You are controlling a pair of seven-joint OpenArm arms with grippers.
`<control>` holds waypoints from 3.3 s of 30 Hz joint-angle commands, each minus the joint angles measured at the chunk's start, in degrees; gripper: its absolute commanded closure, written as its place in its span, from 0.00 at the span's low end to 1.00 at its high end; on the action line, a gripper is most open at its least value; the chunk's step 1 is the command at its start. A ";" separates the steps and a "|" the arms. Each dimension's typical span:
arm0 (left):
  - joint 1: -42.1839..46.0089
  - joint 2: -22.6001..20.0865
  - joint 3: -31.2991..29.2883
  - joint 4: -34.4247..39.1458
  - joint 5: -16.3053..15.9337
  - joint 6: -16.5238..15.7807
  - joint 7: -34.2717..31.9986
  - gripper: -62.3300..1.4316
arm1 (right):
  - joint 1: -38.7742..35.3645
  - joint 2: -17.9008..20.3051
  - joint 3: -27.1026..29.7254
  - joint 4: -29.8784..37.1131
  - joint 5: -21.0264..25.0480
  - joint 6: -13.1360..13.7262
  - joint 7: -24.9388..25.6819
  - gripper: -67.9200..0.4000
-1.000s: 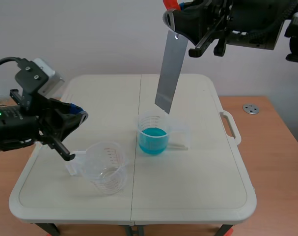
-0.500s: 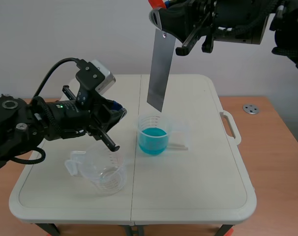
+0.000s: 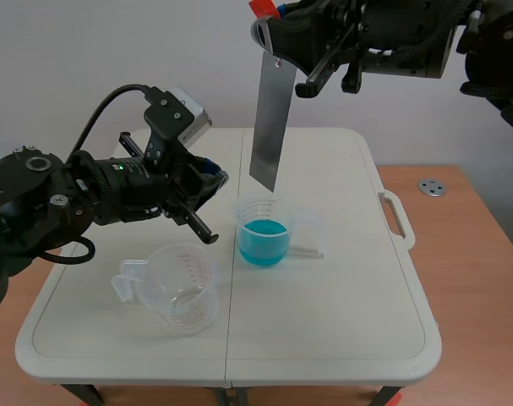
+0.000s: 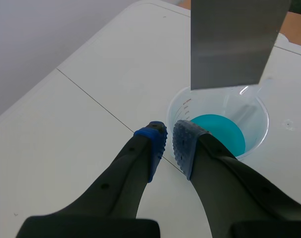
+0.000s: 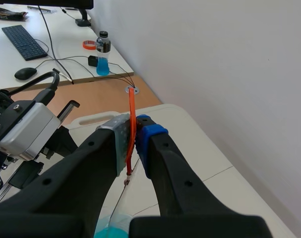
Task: Hold the metal plate by the orange handle, dip it into the blue solution, take it out and point at it, then put the plate back in the beaker on the left.
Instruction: 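Point at the plate with the left hand, then lower the plate into the blue solution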
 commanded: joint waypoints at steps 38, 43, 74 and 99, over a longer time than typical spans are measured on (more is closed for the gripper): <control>52.26 -40.13 -25.22 2.67 -21.24 31.04 -10.34 0.83 | 1.62 -3.15 0.33 -8.39 -1.99 0.00 4.26 0.98; 62.25 -37.16 -25.11 0.85 -21.22 30.38 -14.47 0.83 | 1.64 -4.42 -0.35 -10.62 -5.66 0.00 7.17 0.98; 69.79 -15.39 -4.39 -0.81 -8.09 16.85 -10.45 0.83 | 1.64 -9.40 -6.21 -25.05 -13.92 -0.15 17.44 0.98; 69.79 -15.41 -4.39 -0.79 -8.11 16.83 -10.45 0.83 | 4.39 -9.22 -16.11 -35.50 -14.69 -3.23 24.74 0.98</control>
